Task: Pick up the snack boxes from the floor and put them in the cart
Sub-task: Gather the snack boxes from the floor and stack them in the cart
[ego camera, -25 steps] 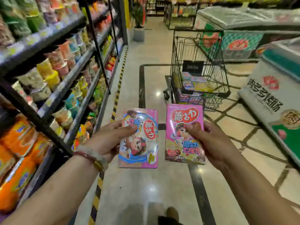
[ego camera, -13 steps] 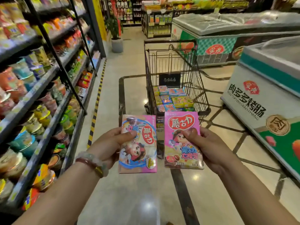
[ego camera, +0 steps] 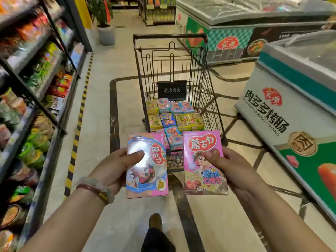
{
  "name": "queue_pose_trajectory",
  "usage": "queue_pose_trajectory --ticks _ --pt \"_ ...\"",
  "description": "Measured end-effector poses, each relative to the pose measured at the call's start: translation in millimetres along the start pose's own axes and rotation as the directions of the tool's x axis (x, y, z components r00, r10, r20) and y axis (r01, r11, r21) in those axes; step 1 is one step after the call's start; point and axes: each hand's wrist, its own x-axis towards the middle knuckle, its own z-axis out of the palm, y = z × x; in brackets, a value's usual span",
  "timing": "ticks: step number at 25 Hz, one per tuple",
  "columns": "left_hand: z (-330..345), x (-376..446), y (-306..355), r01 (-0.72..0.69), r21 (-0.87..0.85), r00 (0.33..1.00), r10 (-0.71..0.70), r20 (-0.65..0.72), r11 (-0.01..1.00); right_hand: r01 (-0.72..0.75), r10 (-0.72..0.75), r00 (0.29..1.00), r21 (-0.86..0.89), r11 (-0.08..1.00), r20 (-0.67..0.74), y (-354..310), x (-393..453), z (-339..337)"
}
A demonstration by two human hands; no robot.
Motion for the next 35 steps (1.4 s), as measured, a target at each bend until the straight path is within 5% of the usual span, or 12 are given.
queue_pose_trajectory --ticks 14,25,31,35 --pt "7 246 80 0.118 0.012 0.992 -0.118 -0.044 0.993 -0.184 0.189 0.976 0.052 0.981 -0.105 -36 232 -3" --pt "27 441 48 0.146 -0.026 0.891 -0.143 -0.43 0.989 -0.304 0.293 0.952 -0.177 0.936 -0.087 13 459 -20" --pt "12 528 6 0.226 0.331 0.724 0.07 -0.687 0.916 -0.312 0.308 0.948 -0.402 0.861 -0.076 77 555 -3" --pt "5 555 -18 0.257 0.545 0.675 0.255 -0.693 0.798 -0.284 0.314 0.949 -0.532 0.798 -0.034 112 580 12"
